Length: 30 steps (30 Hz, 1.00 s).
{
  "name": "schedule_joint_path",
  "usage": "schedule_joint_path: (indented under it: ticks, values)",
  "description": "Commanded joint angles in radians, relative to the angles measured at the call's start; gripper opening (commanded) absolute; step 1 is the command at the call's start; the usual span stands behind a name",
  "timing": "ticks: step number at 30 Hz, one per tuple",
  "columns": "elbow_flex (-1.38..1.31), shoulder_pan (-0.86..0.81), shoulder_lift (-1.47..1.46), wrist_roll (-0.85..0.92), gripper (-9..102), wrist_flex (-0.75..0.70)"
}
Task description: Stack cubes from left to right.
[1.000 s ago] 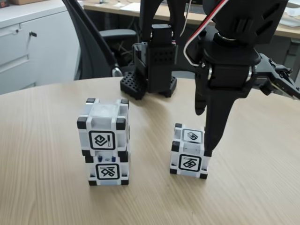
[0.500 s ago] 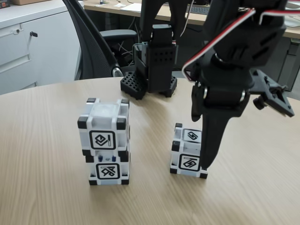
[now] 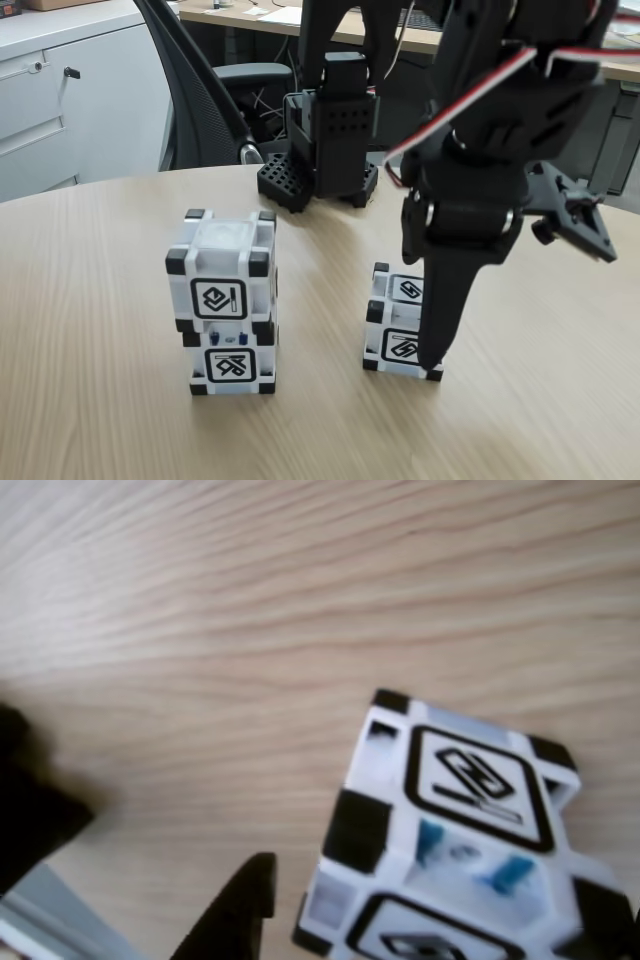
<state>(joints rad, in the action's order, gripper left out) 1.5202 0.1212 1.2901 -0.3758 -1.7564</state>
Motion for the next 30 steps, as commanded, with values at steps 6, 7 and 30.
schedule_joint_path:
  ticks: [6,7,30]
  values:
    - [-0.005,-0.014,-0.028,0.018,38,0.002]
    - [-0.005,-0.015,-0.028,0.02,38,0.003]
    - [-0.006,-0.14,-0.029,0.095,29,0.005]
